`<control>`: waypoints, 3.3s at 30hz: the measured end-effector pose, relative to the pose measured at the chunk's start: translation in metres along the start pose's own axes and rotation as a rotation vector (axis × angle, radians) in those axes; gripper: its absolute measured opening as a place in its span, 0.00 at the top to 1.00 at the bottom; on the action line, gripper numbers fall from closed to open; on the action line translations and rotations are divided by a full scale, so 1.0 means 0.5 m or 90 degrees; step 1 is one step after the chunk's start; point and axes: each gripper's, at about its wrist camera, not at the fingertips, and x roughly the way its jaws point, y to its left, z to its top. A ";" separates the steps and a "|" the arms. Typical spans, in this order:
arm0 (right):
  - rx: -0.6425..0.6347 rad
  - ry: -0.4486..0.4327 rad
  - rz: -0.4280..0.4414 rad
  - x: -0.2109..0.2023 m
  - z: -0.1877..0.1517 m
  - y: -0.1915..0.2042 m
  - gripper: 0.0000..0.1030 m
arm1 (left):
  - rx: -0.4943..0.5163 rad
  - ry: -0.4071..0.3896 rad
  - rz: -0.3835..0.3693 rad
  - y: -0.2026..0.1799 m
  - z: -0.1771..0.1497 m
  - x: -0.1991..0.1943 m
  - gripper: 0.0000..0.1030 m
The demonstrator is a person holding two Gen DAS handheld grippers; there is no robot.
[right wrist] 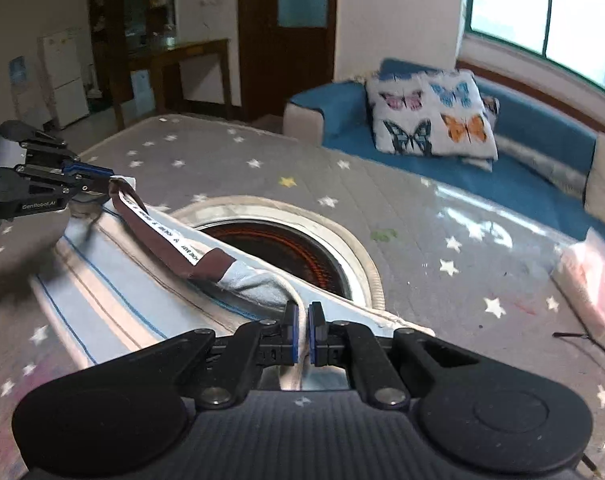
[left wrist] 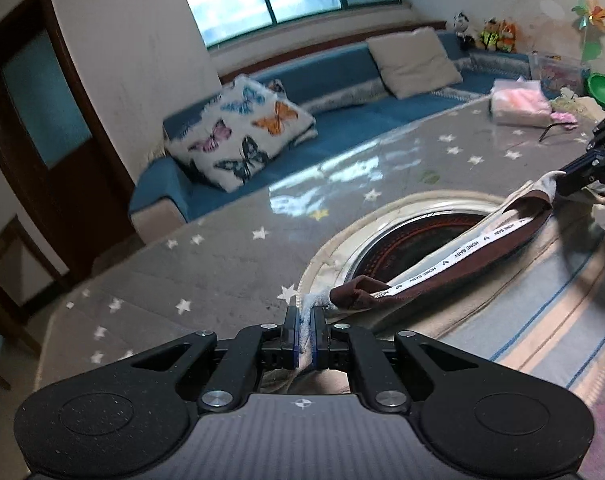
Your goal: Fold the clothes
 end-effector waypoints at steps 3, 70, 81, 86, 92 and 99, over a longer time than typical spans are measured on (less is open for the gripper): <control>0.053 0.010 -0.004 0.045 -0.010 -0.027 0.94 | -0.022 0.024 -0.006 0.011 -0.002 0.051 0.94; 0.094 -0.009 -0.046 -0.004 -0.175 0.004 0.71 | -0.223 0.062 0.007 0.047 -0.257 -0.138 0.72; 0.197 -0.035 -0.082 -0.089 -0.252 -0.041 0.66 | -0.208 0.049 0.016 0.018 -0.270 -0.172 0.71; 0.226 -0.034 -0.060 -0.100 -0.274 -0.045 0.65 | -0.230 0.058 0.006 0.021 -0.277 -0.155 0.73; 0.251 -0.023 -0.034 -0.080 -0.285 -0.044 0.66 | -0.232 0.047 0.009 0.017 -0.279 -0.159 0.86; 0.262 -0.022 -0.033 -0.077 -0.295 -0.038 0.92 | -0.233 0.044 0.004 0.008 -0.279 -0.175 0.90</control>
